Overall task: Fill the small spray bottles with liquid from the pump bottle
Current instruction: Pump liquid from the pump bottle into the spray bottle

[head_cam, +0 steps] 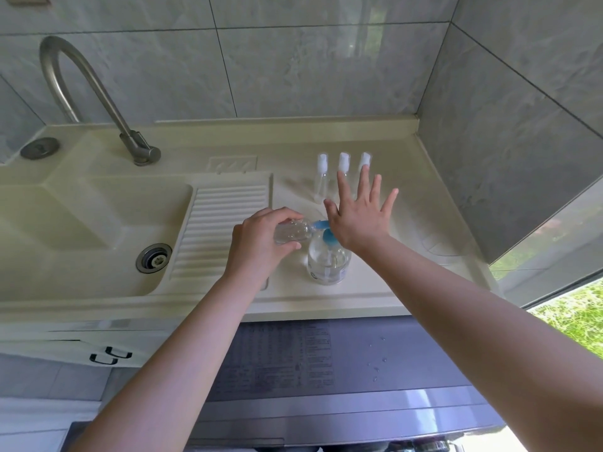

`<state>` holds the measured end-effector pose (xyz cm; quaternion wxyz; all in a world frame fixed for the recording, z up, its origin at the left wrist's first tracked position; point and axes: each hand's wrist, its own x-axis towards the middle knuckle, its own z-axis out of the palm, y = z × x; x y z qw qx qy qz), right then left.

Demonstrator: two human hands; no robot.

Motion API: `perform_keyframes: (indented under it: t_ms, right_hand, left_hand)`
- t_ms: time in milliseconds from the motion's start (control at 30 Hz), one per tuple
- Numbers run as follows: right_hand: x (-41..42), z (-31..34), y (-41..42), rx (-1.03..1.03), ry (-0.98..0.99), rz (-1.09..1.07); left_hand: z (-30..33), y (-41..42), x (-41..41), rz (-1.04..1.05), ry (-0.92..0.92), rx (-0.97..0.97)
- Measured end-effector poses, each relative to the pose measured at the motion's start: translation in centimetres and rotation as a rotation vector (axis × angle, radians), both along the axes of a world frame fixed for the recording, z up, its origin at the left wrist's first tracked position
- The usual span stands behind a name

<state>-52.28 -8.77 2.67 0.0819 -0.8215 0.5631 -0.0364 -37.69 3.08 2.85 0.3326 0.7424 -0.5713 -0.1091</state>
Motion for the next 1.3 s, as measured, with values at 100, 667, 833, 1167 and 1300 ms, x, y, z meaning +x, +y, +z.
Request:
perform_keyframes:
  t_ms: [100,667,833,1167,1300]
  right_hand:
    - [-0.2,-0.4,0.4,0.048,-0.022,-0.002]
    - [-0.4,-0.5,0.8,0.195,-0.034,-0.031]
    - [-0.2,0.0,0.1,0.089,0.049,-0.003]
    - [-0.3,0.4,0.0,0.092,-0.009,-0.021]
    - [-0.3,-0.2,0.4,0.163,-0.02,-0.036]
  left_hand:
    - [-0.2,0.1,0.1,0.0,0.009,0.004]
    - [-0.5,-0.1,-0.1,-0.005,0.048,0.018]
    - [-0.2,-0.2,0.1,-0.007,0.039,0.014]
    - [-0.3,0.1,0.1,-0.007,0.055,0.008]
    - [-0.6,0.1,0.2,-0.006,0.054,0.003]
